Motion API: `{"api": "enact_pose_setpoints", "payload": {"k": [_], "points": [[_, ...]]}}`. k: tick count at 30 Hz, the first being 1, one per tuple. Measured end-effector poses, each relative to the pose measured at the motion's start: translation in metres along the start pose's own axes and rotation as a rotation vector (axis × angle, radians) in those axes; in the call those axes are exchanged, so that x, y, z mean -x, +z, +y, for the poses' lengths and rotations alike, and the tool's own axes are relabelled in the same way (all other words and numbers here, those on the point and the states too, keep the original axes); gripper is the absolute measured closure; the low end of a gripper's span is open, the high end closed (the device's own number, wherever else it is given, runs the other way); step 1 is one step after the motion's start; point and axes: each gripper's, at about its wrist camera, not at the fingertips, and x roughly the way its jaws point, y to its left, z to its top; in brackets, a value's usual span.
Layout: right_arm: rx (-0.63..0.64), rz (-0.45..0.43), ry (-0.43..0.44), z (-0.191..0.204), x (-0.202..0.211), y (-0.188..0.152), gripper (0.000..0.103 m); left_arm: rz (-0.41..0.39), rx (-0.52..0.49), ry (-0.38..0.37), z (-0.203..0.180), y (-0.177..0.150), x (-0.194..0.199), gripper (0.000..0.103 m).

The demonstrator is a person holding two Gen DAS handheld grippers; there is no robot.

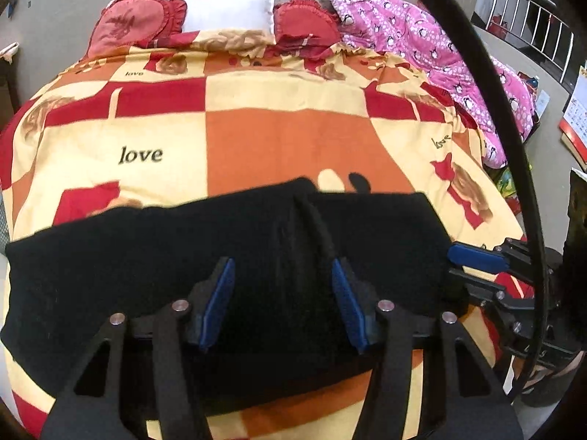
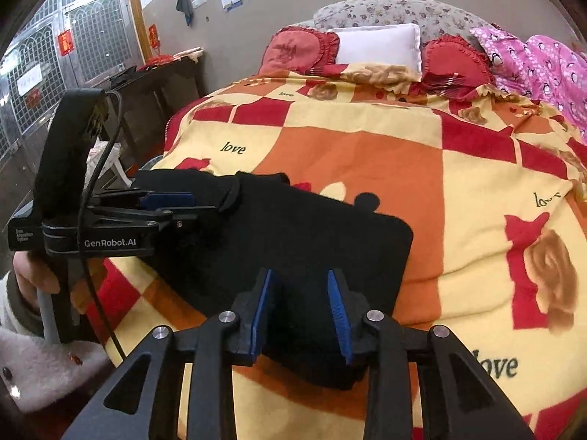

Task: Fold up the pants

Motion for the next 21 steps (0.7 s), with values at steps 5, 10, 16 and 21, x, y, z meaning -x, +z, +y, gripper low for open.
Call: {"api": "enact_pose_setpoints", "payload": {"k": [5, 10, 16, 21], "points": [[-0.004, 0.009, 0.000, -0.002, -0.003, 0.005, 0.057, -0.004, 0.028, 0.014, 0.003, 0.007, -0.013, 0.049], [-0.010, 0.013, 0.005, -0.004, -0.013, 0.010, 0.057, 0.002, 0.045, 0.032, 0.008, 0.006, -0.028, 0.048], [-0.037, 0.031, 0.023, -0.008, -0.042, 0.010, 0.057, -0.014, 0.057, 0.027, 0.011, 0.004, -0.031, 0.042], [-0.020, 0.038, 0.002, 0.000, -0.035, 0.018, 0.057, -0.014, 0.083, 0.029, 0.018, 0.001, -0.020, 0.043]]}}
